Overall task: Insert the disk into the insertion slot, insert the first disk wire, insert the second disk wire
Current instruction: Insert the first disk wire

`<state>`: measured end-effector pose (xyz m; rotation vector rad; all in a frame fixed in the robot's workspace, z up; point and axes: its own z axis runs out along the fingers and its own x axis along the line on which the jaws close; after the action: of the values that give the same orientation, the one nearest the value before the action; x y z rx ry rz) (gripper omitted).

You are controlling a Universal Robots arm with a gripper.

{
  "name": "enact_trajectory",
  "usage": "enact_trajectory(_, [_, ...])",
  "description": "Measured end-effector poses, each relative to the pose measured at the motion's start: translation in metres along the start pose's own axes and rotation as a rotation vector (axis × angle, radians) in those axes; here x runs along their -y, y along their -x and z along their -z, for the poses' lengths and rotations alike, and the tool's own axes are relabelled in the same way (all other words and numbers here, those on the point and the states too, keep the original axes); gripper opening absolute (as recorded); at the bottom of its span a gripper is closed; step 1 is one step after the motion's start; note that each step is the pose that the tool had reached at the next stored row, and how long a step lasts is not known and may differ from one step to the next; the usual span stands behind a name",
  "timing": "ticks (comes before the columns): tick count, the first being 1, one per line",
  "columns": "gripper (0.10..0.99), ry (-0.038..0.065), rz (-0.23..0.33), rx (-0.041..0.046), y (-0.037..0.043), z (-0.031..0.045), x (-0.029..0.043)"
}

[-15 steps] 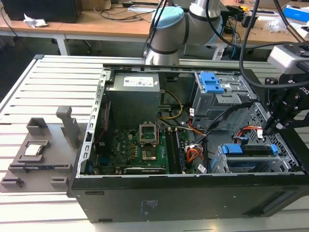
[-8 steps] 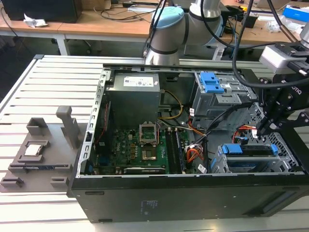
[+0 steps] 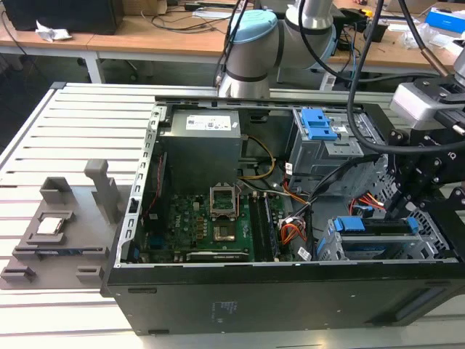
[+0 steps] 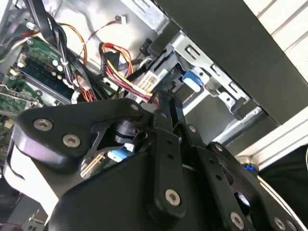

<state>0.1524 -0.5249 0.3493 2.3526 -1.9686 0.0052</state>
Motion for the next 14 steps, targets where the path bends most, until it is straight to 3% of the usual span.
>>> enact_trajectory(3, [0.169, 0.001, -0.012, 0.0006, -0.0001, -0.0002, -0.0001])
enact_trajectory(11, [0.169, 0.010, -0.205, 0.0112, 0.0001, -0.0037, 0.0002])
enact_trajectory(14, [0.169, 0.011, -0.224, 0.0121, -0.0003, -0.0047, 0.0023])
